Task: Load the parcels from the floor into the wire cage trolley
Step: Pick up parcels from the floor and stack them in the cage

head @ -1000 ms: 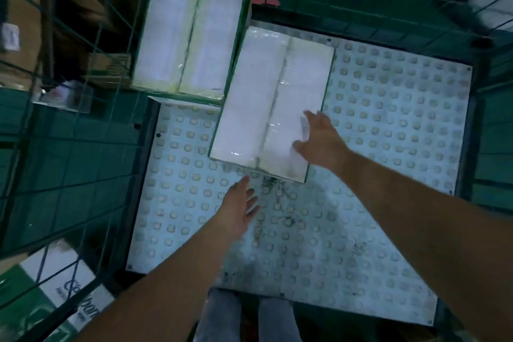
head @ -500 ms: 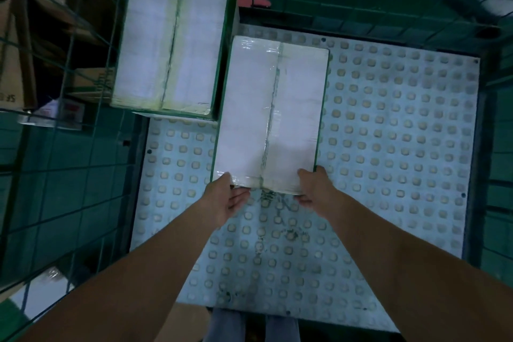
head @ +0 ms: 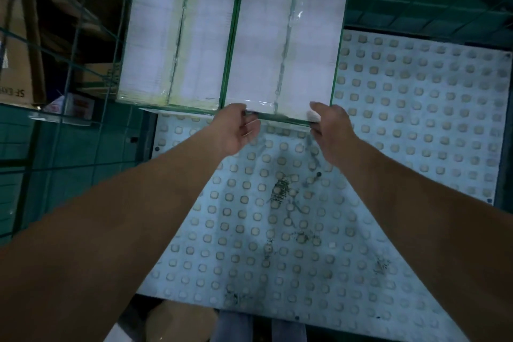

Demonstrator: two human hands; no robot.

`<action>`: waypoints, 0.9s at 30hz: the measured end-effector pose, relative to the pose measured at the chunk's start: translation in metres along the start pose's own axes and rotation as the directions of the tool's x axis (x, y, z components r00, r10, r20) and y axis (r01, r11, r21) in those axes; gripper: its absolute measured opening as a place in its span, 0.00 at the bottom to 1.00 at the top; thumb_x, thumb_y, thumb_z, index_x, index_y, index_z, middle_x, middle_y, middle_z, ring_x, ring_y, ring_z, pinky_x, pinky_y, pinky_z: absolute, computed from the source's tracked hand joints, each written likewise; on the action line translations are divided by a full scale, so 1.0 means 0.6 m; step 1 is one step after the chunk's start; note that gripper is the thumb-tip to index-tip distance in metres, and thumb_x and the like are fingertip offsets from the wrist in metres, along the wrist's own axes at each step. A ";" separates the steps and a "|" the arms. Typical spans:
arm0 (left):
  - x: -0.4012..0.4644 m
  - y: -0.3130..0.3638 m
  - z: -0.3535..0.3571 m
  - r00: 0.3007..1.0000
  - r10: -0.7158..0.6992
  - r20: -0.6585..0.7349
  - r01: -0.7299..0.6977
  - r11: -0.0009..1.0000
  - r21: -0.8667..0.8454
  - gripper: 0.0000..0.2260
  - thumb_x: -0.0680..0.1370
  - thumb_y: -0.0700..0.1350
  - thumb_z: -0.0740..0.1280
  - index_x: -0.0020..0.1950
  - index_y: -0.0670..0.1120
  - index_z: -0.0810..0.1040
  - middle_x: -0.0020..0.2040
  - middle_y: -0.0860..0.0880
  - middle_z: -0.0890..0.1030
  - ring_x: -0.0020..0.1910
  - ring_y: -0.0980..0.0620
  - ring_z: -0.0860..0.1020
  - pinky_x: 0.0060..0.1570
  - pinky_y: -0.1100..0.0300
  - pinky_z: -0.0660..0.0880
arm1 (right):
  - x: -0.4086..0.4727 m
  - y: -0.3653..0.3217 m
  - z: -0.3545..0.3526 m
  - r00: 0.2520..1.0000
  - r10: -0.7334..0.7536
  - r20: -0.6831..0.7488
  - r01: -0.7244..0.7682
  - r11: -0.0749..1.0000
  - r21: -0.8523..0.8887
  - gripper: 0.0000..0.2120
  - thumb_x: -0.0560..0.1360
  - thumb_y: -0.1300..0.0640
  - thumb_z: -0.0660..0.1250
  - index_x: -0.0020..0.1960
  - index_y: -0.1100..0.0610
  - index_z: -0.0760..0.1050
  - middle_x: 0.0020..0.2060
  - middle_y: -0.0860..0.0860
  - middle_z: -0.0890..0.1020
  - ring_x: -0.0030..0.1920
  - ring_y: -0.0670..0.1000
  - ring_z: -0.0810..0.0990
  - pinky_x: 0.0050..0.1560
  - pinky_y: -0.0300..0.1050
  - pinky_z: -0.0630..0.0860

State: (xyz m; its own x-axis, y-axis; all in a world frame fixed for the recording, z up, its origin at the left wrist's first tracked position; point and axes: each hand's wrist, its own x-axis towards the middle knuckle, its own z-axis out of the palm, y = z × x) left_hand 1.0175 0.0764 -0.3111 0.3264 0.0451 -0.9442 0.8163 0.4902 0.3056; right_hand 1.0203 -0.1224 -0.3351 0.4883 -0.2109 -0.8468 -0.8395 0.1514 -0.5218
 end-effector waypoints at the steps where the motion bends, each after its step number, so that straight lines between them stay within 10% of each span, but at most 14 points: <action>1: -0.004 -0.005 -0.002 1.000 -0.005 0.005 0.005 1.000 0.008 0.08 0.86 0.44 0.59 0.55 0.42 0.75 0.49 0.46 0.80 0.47 0.49 0.74 0.46 0.57 0.82 | -0.004 0.004 -0.002 1.000 0.000 0.018 -0.001 1.000 0.019 0.39 0.74 0.46 0.74 0.80 0.53 0.61 0.56 0.52 0.79 0.62 0.50 0.77 0.69 0.56 0.73; 6: -0.023 -0.048 -0.024 0.999 -0.039 0.002 0.039 0.999 0.024 0.06 0.86 0.46 0.60 0.54 0.47 0.76 0.58 0.47 0.81 0.56 0.48 0.81 0.57 0.54 0.79 | -0.035 0.032 -0.018 0.999 0.052 0.007 -0.052 0.999 0.012 0.32 0.79 0.54 0.71 0.79 0.53 0.63 0.44 0.49 0.73 0.40 0.48 0.73 0.56 0.43 0.76; 14: -0.061 -0.087 -0.067 0.999 -0.046 -0.006 0.046 0.999 -0.010 0.11 0.86 0.46 0.61 0.67 0.45 0.75 0.63 0.47 0.82 0.60 0.47 0.81 0.57 0.53 0.79 | -0.109 0.047 -0.001 0.997 0.067 0.047 -0.065 0.997 -0.033 0.30 0.80 0.55 0.70 0.79 0.50 0.62 0.61 0.53 0.74 0.62 0.54 0.78 0.60 0.46 0.79; 27: -0.390 -0.154 -0.184 0.999 -0.050 0.003 0.050 0.995 -0.092 0.11 0.85 0.47 0.63 0.67 0.47 0.75 0.63 0.47 0.81 0.62 0.46 0.80 0.58 0.53 0.79 | -0.474 0.065 0.007 0.984 0.067 0.166 -0.052 0.994 -0.092 0.20 0.82 0.56 0.67 0.73 0.57 0.70 0.63 0.55 0.77 0.63 0.56 0.79 0.62 0.48 0.78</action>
State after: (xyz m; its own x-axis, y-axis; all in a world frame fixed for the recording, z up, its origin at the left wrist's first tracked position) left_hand 0.8132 0.1166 -0.1322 0.2870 0.0176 -0.9578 0.7845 0.5694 0.2455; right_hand 0.8499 -0.0527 -0.1149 0.4638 -0.0369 -0.8852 -0.8822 0.0725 -0.4653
